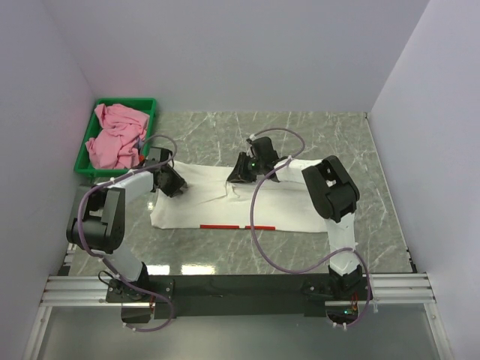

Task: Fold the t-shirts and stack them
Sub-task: Fold the tshirt

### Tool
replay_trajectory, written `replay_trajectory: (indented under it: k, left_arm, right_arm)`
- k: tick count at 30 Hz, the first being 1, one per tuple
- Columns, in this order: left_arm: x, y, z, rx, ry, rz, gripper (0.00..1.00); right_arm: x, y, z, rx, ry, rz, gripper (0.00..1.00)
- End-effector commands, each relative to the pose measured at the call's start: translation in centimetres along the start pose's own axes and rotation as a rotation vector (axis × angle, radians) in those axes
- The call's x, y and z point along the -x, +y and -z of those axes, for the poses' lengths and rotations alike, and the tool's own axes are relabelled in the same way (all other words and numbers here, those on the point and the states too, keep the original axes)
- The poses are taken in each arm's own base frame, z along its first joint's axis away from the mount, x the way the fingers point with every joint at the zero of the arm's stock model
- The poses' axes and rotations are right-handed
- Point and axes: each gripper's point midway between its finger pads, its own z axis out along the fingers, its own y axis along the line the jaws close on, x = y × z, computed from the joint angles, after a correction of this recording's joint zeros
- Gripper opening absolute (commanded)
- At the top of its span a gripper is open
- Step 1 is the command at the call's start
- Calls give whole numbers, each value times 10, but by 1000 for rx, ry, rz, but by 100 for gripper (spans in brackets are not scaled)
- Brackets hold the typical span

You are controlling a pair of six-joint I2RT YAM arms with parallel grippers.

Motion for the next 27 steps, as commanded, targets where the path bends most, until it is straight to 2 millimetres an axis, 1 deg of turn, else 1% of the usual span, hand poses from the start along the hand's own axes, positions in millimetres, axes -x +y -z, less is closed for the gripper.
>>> replay_trajectory:
  k: [1,3,4,6,7,8,9,10,11,12,13,14,16,17,18,20,21,22,23,24,25,27]
  left_arm:
    - [16,-1,-3,8,-50,17,37]
    - [20,-7,1,-13,-62,-1,43]
    - [24,-11,5,-29,-77,-11,47]
    - [32,-19,9,-50,-99,-42,53]
    - [33,-22,12,-56,-98,-53,56]
    - [35,-31,17,-75,-104,-65,66]
    - [36,-36,20,-84,-109,-87,71]
    - [30,-43,28,-95,-109,-114,79]
    - [27,-53,34,-115,-111,-135,84]
    - [29,-53,37,-95,-138,-152,90]
    - [20,-63,45,-111,-142,-180,97]
    - [18,-61,49,-86,-154,-190,97]
    - [10,-62,55,-71,-164,-185,97]
    - [1,-56,53,-41,-161,-192,97]
    - [-4,-55,52,-33,-155,-176,97]
    - [-16,-47,45,-7,-136,-181,95]
    - [-19,-45,41,0,-125,-173,94]
    - [-24,-41,34,18,-106,-174,93]
    - [-26,-42,31,18,-99,-174,93]
    - [-28,-41,25,21,-88,-172,93]
    - [-30,-42,23,20,-81,-175,93]
    - [-32,-43,18,19,-74,-176,93]
  right_arm:
    - [6,-13,8,-67,-40,-18,29]
    - [9,-27,14,-112,-47,-44,29]
    - [10,-30,18,-118,-51,-44,29]
    - [14,-30,25,-119,-61,-32,29]
    - [22,-23,34,-114,-83,12,29]
    - [24,-26,41,-153,-92,32,29]
    - [29,-24,48,-171,-106,59,30]
    - [33,-19,61,-190,-113,108,31]
    - [38,-25,70,-242,-136,132,32]
    - [40,-26,78,-275,-145,154,36]
    - [45,-24,90,-299,-159,201,37]
    - [40,-35,100,-367,-144,208,39]
    - [35,-38,117,-415,-134,240,42]
    - [25,-44,123,-448,-101,238,43]
    - [20,-49,128,-474,-92,238,43]
    - [-3,-59,138,-522,-25,222,43]
    - [-11,-64,141,-540,-5,217,43]
    - [-23,-70,145,-557,21,206,43]
    - [-33,-74,148,-571,47,200,43]
    - [-39,-74,150,-569,57,199,44]
    - [-52,-80,152,-581,88,190,44]
    - [-62,-83,155,-596,113,191,44]
